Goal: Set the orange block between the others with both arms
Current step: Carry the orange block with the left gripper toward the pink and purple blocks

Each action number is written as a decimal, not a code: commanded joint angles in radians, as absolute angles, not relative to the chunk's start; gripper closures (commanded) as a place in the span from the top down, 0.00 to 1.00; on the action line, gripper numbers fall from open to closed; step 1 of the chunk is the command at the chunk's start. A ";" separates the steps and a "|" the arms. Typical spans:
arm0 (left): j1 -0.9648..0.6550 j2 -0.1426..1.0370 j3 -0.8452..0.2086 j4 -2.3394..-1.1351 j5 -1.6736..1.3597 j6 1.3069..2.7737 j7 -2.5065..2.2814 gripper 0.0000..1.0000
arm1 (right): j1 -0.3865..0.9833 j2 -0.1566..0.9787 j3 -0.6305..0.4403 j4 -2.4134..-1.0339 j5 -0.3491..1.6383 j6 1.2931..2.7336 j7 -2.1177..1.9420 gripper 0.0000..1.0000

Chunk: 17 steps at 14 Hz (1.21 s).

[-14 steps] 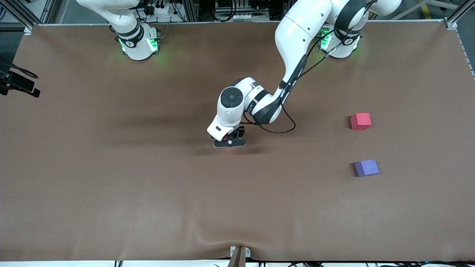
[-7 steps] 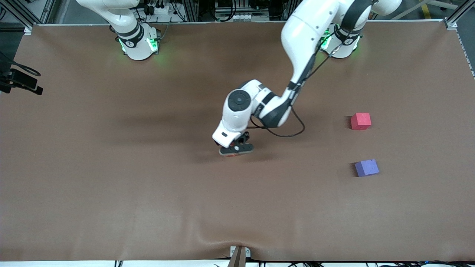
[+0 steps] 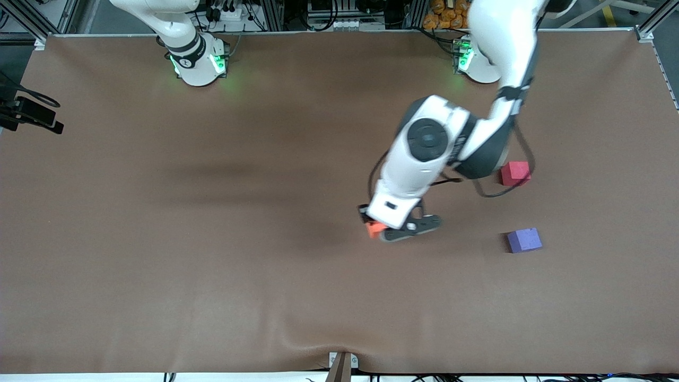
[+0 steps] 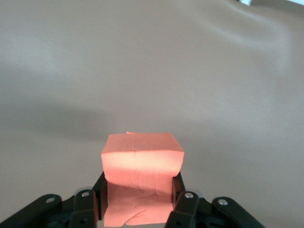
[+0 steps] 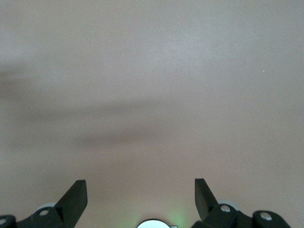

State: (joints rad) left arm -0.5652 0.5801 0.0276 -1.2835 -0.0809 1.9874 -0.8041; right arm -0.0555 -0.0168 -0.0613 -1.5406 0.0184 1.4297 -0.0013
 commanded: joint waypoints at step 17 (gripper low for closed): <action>0.003 0.272 0.009 -1.980 -0.106 2.218 0.204 0.32 | -0.034 -0.025 -0.037 -1.496 0.025 1.405 0.048 1.00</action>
State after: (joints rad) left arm -0.0285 0.3299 0.0234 -1.8664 -0.0829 2.1465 0.1585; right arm -0.0497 -0.0218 -0.0400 -1.5051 0.0196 1.4176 0.0326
